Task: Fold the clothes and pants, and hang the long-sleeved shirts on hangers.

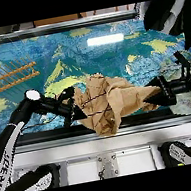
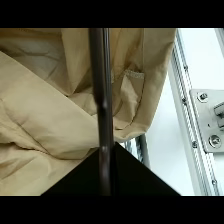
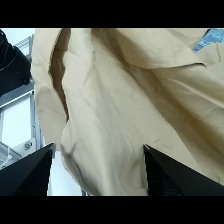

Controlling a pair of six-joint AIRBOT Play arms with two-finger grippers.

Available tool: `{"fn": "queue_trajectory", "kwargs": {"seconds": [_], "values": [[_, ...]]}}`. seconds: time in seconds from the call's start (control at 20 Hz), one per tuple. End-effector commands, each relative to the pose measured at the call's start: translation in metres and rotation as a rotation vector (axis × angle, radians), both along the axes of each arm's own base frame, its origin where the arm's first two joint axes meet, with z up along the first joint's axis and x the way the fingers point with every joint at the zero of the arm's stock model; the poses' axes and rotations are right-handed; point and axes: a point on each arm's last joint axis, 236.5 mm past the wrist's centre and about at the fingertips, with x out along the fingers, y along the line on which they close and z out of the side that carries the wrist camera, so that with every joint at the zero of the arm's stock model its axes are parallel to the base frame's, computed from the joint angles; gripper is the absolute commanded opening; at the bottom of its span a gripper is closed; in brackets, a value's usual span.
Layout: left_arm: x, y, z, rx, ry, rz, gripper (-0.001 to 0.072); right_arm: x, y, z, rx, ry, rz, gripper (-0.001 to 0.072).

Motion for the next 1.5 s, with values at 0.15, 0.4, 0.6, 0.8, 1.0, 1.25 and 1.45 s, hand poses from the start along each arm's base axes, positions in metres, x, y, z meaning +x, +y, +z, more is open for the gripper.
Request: {"fn": "queue_trajectory", "kwargs": {"seconds": [0.15,0.4,0.6,0.8,1.0,1.25,1.45], "values": [[0.0,-0.001,0.002,-0.008,0.002,0.002,0.0015,-0.002,0.003,0.0,0.002,0.001,0.013,0.061],[0.0,-0.001,0.002,-0.008,0.002,0.002,0.0015,0.001,0.005,0.007,0.031,-0.012,0.004,0.061],[0.0,-0.001,0.002,-0.009,0.002,0.002,0.0015,0.003,0.006,0.011,0.048,-0.019,-0.001,0.0609],[0.0,-0.001,0.002,-0.008,0.002,0.002,0.0015,0.003,0.006,0.008,0.037,-0.016,0.0,0.0132],[0.0,0.0,0.0,-0.001,0.0,0.0,0.0015,0.003,0.006,0.008,0.037,-0.016,0.0,0.0015],[0.005,-0.001,-0.002,0.004,-0.015,0.017,0.0015,0.002,0.006,0.009,0.039,-0.015,0.002,0.0014],[0.009,0.003,-0.008,0.034,-0.034,0.022,0.0091,0.002,0.006,0.009,0.038,-0.016,0.002,0.0012]]}}
